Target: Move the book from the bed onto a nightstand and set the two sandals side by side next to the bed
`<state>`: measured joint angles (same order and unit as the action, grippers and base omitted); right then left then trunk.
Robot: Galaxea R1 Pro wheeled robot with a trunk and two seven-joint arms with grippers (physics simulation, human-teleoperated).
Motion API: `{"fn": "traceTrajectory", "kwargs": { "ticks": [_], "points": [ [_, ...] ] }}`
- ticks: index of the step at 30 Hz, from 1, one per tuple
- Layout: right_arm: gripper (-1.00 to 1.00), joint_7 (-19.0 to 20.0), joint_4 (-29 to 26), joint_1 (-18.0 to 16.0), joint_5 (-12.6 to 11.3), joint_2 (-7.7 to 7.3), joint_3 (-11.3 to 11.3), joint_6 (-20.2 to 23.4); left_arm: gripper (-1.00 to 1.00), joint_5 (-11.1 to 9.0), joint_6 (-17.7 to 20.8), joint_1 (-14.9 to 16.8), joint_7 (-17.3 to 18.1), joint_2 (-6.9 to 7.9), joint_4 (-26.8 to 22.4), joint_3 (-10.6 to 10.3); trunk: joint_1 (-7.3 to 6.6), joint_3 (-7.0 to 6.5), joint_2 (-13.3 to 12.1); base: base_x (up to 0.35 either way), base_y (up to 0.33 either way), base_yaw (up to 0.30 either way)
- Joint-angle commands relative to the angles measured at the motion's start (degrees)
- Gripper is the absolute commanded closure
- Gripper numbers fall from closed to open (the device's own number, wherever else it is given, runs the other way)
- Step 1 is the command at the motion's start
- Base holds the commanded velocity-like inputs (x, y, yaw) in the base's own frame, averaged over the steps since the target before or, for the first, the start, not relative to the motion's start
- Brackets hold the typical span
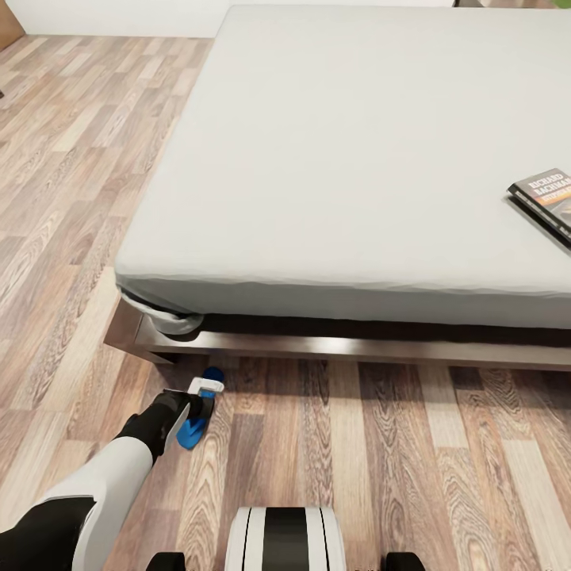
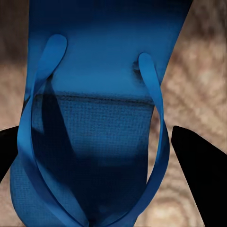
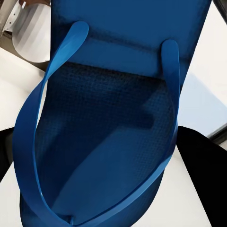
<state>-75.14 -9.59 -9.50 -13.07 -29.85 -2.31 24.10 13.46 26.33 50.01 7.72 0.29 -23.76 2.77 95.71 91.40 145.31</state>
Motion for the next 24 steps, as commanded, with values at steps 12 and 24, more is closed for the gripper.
{"fn": "traceTrajectory", "kwargs": {
  "ticks": [12,24],
  "points": [
    [1.0,0.1,1.5,0.1,0.1,-0.03,-0.2,0.6,1.0,0.5,0.4,0.1,0.7,-0.03,-0.1,0.4,0.06,0.7,0.1,0.0,0.0,0.0],
    [1.0,0.1,1.7,0.1,0.1,-0.03,-0.2,0.6,1.0,0.6,1.0,0.2,0.9,0.03,-0.4,0.5,0.14,1.37,0.1,0.0,0.0,0.0]
  ]
}}
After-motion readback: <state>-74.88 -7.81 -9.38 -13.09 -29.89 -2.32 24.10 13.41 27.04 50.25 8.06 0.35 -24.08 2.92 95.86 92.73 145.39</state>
